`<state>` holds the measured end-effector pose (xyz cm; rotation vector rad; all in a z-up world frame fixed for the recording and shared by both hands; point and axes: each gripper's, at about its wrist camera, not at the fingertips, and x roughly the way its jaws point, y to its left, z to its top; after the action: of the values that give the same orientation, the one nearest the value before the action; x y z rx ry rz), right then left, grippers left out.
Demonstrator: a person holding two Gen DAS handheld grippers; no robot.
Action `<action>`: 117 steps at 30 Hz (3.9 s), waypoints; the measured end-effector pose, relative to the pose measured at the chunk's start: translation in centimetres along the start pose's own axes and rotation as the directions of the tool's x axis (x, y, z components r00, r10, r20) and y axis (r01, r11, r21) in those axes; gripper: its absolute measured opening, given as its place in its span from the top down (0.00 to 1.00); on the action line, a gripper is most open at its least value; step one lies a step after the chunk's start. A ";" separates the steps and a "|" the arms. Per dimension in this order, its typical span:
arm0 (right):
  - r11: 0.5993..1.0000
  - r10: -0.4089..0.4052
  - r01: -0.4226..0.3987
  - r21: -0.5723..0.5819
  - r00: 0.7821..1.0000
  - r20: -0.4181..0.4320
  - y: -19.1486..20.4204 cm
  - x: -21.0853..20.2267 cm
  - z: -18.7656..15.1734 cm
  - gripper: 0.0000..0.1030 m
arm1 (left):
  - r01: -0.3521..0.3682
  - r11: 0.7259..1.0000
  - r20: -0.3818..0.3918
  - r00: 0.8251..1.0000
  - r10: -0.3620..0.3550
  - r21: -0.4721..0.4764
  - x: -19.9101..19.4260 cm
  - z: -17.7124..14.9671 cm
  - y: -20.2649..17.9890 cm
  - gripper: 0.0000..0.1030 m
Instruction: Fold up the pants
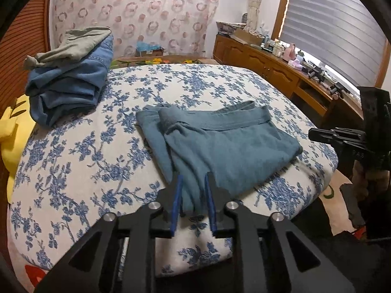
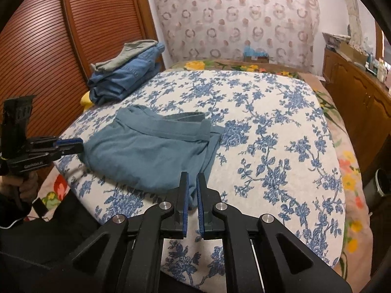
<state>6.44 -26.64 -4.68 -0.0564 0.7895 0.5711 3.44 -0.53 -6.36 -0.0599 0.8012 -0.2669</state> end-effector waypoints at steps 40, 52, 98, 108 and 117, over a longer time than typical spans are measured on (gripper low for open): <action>0.999 -0.045 0.044 -0.018 0.998 -0.036 -0.9 8.8 4.9 0.68 | -0.014 0.999 0.007 1.000 0.014 -0.046 6.8 5.7 2.6 0.64; 0.999 -0.041 0.042 0.008 0.998 -0.042 -1.8 8.9 5.1 0.70 | -0.027 1.000 -0.005 1.000 0.027 -0.015 8.1 5.8 2.2 0.76; 0.997 -0.073 0.074 0.011 0.993 -0.095 -2.1 8.8 4.6 0.64 | -0.087 0.993 -0.006 0.996 0.087 -0.077 8.8 5.3 5.2 0.45; 0.996 -0.015 0.024 0.082 0.995 -0.101 -2.8 9.4 4.8 0.59 | -0.075 0.992 -0.011 0.997 0.074 -0.100 9.0 5.3 5.6 0.42; 0.998 0.003 0.004 0.063 0.994 -0.107 -1.6 10.5 5.5 0.52 | -0.074 0.992 -0.011 0.997 0.074 -0.100 8.9 5.3 5.7 0.42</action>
<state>16.80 -21.72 -8.24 -0.0298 0.9113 0.5457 14.38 2.36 -9.83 -0.1233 0.8220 -0.1566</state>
